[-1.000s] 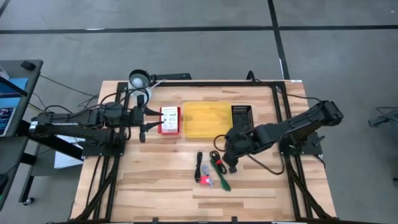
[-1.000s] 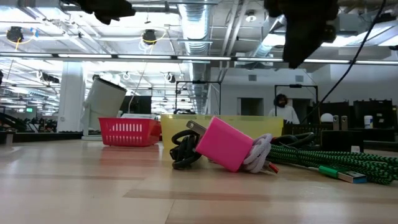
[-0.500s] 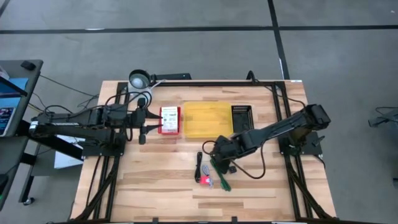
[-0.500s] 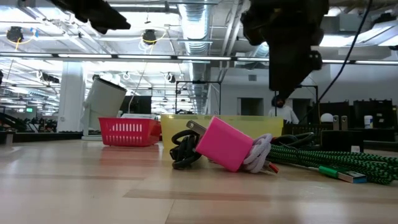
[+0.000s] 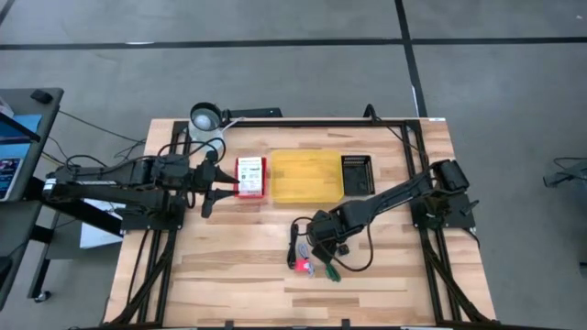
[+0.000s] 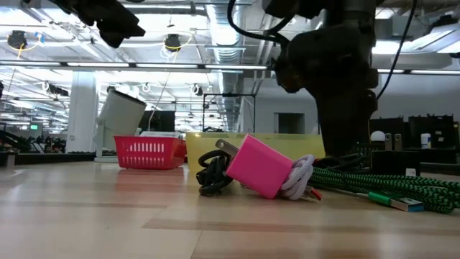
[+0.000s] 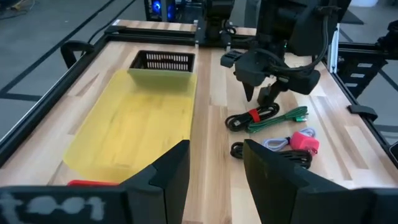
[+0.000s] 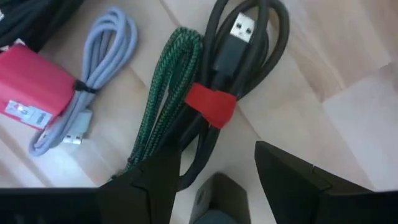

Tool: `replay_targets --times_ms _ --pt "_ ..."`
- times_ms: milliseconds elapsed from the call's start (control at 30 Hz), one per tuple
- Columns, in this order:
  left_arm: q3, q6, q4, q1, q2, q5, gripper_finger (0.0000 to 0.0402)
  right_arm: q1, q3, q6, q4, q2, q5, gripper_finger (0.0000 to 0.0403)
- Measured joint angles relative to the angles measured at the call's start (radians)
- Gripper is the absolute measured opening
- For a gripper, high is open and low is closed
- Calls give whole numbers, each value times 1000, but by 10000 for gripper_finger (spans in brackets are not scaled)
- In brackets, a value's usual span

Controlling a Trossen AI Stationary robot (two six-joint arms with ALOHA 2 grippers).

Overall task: Pick and place items into bin
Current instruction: Put the black and red charger cable into the yellow bin

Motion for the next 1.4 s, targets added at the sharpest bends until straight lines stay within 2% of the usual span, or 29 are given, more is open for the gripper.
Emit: replay_targets --times_ms 233,600,800,1000,1167,1400 --pt "0 -1 3 0 0 0 139 0 0 -7 60 -1 -4 205" --pt "0 -1 3 0 0 0 139 0 0 -7 61 0 -3 204" --pt "0 -1 2 0 0 1 139 -7 1 -8 64 81 -45 200" --pt "0 -1 -2 0 1 1 139 -16 8 -35 57 105 -76 194" --pt "1 -1 1 0 12 1 139 -26 3 -34 38 93 -67 164" --pt "1 -1 -1 0 13 0 139 -41 6 -39 29 77 -71 77"
